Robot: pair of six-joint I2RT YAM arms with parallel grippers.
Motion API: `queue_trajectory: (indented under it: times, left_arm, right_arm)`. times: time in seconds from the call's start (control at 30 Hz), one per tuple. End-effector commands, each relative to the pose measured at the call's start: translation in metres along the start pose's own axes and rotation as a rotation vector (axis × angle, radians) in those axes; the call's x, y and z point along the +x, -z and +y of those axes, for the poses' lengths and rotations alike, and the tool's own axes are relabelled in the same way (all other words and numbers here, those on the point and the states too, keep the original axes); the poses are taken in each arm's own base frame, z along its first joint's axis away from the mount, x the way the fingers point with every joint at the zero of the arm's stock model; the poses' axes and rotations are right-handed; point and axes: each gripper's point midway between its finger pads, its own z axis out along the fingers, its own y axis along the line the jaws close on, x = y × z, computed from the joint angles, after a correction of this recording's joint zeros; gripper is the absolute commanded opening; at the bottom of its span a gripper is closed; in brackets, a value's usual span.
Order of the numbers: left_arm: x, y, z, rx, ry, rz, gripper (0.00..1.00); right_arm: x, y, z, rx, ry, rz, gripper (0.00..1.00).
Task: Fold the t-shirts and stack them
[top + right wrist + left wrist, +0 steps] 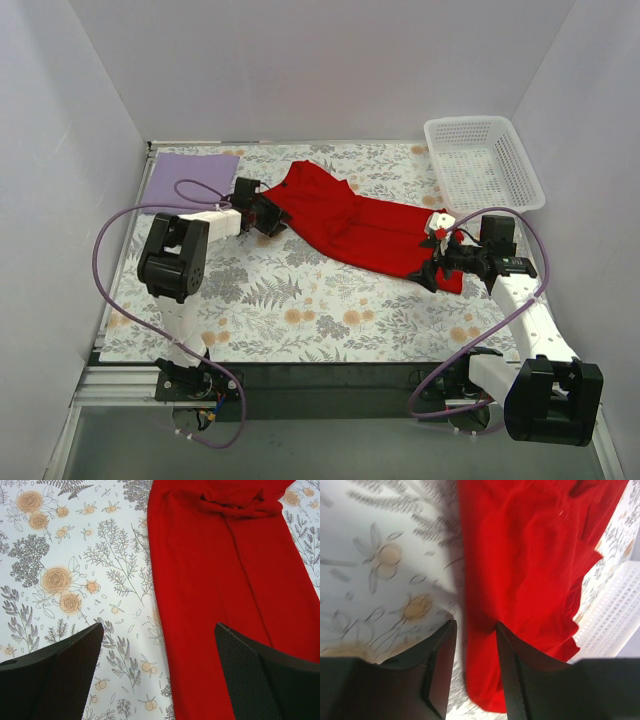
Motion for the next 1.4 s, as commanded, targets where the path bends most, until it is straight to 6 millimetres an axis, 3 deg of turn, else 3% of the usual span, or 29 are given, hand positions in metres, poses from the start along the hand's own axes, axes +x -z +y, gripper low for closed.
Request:
queue_trajectory:
  times: [0.0, 0.1, 0.13, 0.27, 0.47, 0.7, 0.8, 0.83, 0.9, 0.93, 0.97, 1.0, 1.07, 1.1, 1.17, 1.23, 1.27, 1.3, 1.33, 1.37]
  left_arm:
    - [0.002, -0.015, 0.038, -0.167, -0.009, 0.000, 0.32]
    - [0.002, -0.021, 0.040, -0.179, -0.035, 0.017, 0.24]
    - [0.003, -0.022, 0.041, -0.185, -0.042, 0.020, 0.16]
    - [-0.005, -0.022, 0.049, -0.212, -0.080, -0.010, 0.00]
    - [-0.027, -0.009, 0.056, -0.232, -0.114, -0.037, 0.00]
    - [-0.038, -0.007, 0.058, -0.230, -0.166, 0.009, 0.01]
    - [-0.040, 0.000, 0.043, -0.146, -0.205, 0.066, 0.06]
    - [-0.040, 0.003, 0.036, -0.111, -0.223, 0.069, 0.12]
    - [-0.045, 0.024, 0.005, 0.004, -0.294, 0.040, 0.23]
    - [-0.046, 0.033, -0.005, 0.043, -0.318, 0.024, 0.34]
    - [-0.046, 0.041, -0.010, 0.067, -0.341, 0.014, 0.38]
    - [-0.051, 0.060, -0.028, 0.117, -0.388, -0.025, 0.41]
    - [-0.053, 0.077, -0.037, 0.152, -0.431, -0.047, 0.45]
    - [-0.054, 0.098, -0.051, 0.198, -0.462, -0.073, 0.46]
    - [-0.056, 0.116, -0.050, 0.216, -0.516, -0.106, 0.46]
    - [-0.058, 0.152, -0.059, 0.262, -0.589, -0.178, 0.47]
    - [-0.061, 0.164, -0.058, 0.267, -0.608, -0.209, 0.50]
    - [-0.057, 0.168, -0.042, 0.242, -0.614, -0.210, 0.54]
    - [-0.061, 0.196, -0.047, 0.264, -0.632, -0.288, 0.59]
    - [-0.062, 0.203, -0.038, 0.250, -0.646, -0.310, 0.65]
  right_arm:
    - [-0.010, 0.002, -0.003, 0.003, 0.026, -0.033, 0.98]
    - [-0.010, 0.002, -0.004, 0.005, 0.028, -0.032, 0.98]
    - [-0.010, 0.002, -0.004, 0.005, 0.030, -0.033, 0.98]
    - [-0.009, 0.002, -0.005, 0.008, 0.026, -0.030, 0.98]
    - [-0.008, 0.003, -0.003, 0.009, 0.028, -0.031, 0.98]
    - [-0.004, 0.004, -0.004, 0.015, 0.030, -0.017, 0.98]
    - [-0.001, 0.003, -0.004, 0.015, 0.032, -0.009, 0.98]
    - [-0.001, 0.004, -0.004, 0.017, 0.037, -0.006, 0.98]
    - [0.002, 0.005, -0.003, 0.019, 0.042, 0.007, 0.98]
    - [0.002, 0.005, -0.003, 0.021, 0.042, 0.011, 0.98]
    - [0.003, 0.006, -0.004, 0.022, 0.052, 0.018, 0.98]
    - [0.004, 0.007, -0.004, 0.026, 0.058, 0.029, 0.98]
    - [0.007, 0.009, -0.002, 0.016, 0.057, 0.056, 0.98]
    - [0.011, 0.010, -0.003, 0.023, 0.082, 0.082, 0.98]
    - [0.016, 0.014, 0.000, 0.012, 0.090, 0.130, 0.98]
    - [0.028, 0.017, -0.001, 0.013, 0.119, 0.205, 0.97]
    - [0.032, 0.017, 0.006, -0.014, 0.125, 0.240, 0.97]
    - [0.042, 0.021, 0.003, 0.004, 0.137, 0.298, 0.97]
    - [0.046, 0.018, 0.008, -0.016, 0.166, 0.332, 0.96]
    - [0.050, 0.011, 0.016, -0.044, 0.200, 0.366, 0.96]
